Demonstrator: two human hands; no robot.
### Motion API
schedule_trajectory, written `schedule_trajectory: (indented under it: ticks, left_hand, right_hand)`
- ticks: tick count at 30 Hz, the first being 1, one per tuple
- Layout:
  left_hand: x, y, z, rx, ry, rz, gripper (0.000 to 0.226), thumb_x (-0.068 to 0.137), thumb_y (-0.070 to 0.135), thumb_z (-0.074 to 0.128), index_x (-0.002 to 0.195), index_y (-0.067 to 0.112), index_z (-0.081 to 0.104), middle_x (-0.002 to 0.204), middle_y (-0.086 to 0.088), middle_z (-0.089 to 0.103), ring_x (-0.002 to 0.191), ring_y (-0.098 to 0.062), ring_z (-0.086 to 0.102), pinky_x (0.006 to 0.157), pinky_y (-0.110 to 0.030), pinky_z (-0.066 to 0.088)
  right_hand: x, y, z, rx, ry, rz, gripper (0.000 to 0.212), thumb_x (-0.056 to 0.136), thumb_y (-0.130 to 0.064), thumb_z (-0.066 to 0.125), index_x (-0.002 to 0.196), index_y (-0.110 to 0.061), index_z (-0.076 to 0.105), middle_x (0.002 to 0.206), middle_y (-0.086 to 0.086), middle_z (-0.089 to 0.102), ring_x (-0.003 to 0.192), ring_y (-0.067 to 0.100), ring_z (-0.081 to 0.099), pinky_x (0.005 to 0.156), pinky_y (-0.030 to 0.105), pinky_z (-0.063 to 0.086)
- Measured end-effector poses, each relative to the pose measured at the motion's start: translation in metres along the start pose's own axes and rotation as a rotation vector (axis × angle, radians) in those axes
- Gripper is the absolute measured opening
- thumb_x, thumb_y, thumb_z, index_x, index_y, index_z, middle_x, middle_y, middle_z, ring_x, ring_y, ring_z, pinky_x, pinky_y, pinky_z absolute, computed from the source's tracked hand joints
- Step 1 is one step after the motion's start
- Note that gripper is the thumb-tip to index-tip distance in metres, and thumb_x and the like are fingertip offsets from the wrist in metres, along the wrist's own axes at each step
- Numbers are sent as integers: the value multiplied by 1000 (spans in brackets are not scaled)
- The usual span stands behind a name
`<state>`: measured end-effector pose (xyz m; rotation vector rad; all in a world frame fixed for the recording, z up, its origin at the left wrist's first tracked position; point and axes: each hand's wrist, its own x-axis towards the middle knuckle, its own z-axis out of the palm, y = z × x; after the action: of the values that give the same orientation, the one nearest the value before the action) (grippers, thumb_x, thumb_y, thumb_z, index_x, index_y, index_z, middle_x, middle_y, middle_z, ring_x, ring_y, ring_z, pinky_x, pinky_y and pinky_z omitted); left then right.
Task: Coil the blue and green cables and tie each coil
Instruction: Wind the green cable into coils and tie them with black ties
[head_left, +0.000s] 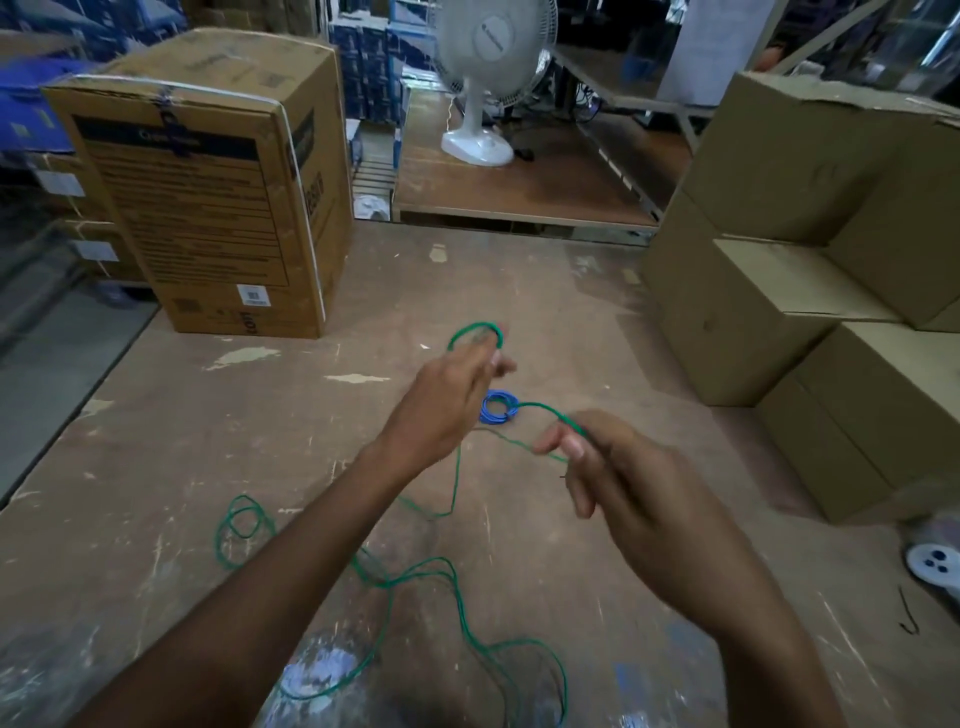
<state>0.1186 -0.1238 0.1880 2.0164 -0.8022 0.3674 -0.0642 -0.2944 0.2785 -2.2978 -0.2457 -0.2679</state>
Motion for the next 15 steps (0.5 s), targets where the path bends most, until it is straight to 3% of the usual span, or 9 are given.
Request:
schedule_trajectory:
  ticks: [2,3,5,7,9,11,13,15]
  left_hand:
    - [-12,5,5,-123,-72,26,31,112,17,47,135,7,65,105,0,79,94,6,71,89,-28,57]
    - [-18,8,6,-222,-92,17,30,112,15,47,130,6,68,100,-1,80,89,2,72,85,-30,57]
    - [-27,20,5,-416,-146,-23,31,113,14,42,130,14,68,95,-5,80,83,-20,74,79,-35,58]
    - [-34,33,1,-550,-206,-48,35,113,10,37,139,13,61,93,-7,78,81,-25,71,76,-32,55]
    - [-37,44,-3,-640,-252,-84,38,113,7,34,144,4,58,90,-8,75,79,-22,69,74,-31,53]
    - [-38,50,-9,-727,-238,-121,36,113,6,33,133,2,63,93,-22,75,74,-22,68,70,-30,52]
    - [-35,57,-17,-851,-161,-139,35,112,8,34,121,9,68,93,-30,71,68,-20,65,66,-29,51]
    - [-31,64,-25,-1042,-80,-166,37,111,12,37,122,11,72,79,-15,67,65,-16,59,65,-27,47]
  right_hand:
    - [22,-7,-15,-120,153,-88,22,111,-26,51,105,-33,71,69,-9,60,58,7,53,60,16,37]
    - [37,-6,-20,-149,252,-113,21,111,-25,53,103,-30,73,69,-8,62,58,7,53,60,19,38]
    - [74,8,-22,-80,434,-113,20,109,-27,58,101,-27,75,70,-6,65,56,10,52,58,28,41]
    - [109,29,-16,52,555,-80,16,106,-29,64,101,-25,79,71,-6,71,60,15,62,61,38,48]
    - [136,52,-3,160,529,-20,12,102,-26,70,103,-21,81,75,-4,77,72,19,74,73,42,55]
    - [148,72,15,200,406,36,9,99,-19,73,103,-20,81,80,0,80,79,9,76,83,41,58]
    - [143,85,37,185,263,63,18,98,-18,71,97,-33,81,88,-6,81,85,4,74,88,40,58]
    - [123,87,63,156,135,43,31,96,-19,63,90,-47,75,87,-23,77,85,0,71,84,33,58]
